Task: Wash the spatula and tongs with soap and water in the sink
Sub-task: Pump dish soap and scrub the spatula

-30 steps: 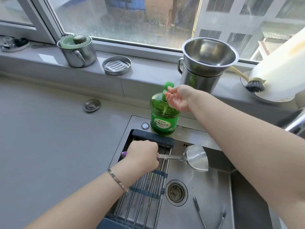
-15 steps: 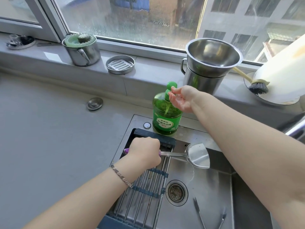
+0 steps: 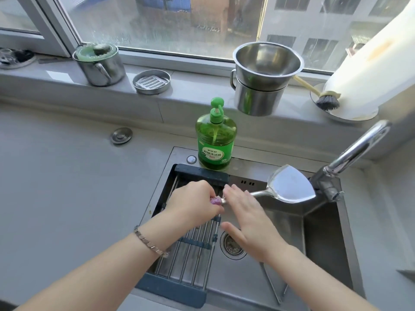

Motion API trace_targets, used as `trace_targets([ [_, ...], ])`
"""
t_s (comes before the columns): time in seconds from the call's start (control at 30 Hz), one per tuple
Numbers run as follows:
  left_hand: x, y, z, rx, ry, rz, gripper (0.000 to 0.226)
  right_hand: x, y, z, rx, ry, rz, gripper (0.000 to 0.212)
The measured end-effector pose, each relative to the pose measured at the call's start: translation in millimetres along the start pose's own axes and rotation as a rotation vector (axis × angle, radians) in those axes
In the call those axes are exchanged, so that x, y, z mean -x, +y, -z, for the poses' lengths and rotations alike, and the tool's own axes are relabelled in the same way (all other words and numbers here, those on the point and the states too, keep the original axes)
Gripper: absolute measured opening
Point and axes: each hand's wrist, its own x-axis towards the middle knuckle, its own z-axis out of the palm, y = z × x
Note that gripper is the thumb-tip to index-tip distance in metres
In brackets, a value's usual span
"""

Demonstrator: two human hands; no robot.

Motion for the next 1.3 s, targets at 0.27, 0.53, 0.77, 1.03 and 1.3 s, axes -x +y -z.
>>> trace_targets([
  [0.27,26,16,-18,0.032,0.06,-0.033,0.025,36,4,-7,0.108,0.045,0.114,0.097],
  [0.53,43,18,-26,0.2,0.005,0.023,0.033,56,-2,-7,0.18,0.026,0.115,0.09],
  [0.77,52,19,-30,0.61,-0.293,0.116,0.023,69,-6,-1,0.202,0.09,0.054,0.092],
  [1.03,60,23,-17,0.804,-0.605,0.304,0.014,79,1,7,0.238,0.167,0.03,0.088],
  [1.3,60,26,-25,0.74,-0.553,0.283,0.012,82,1,2,0.135,0.225,-0.114,0.086],
])
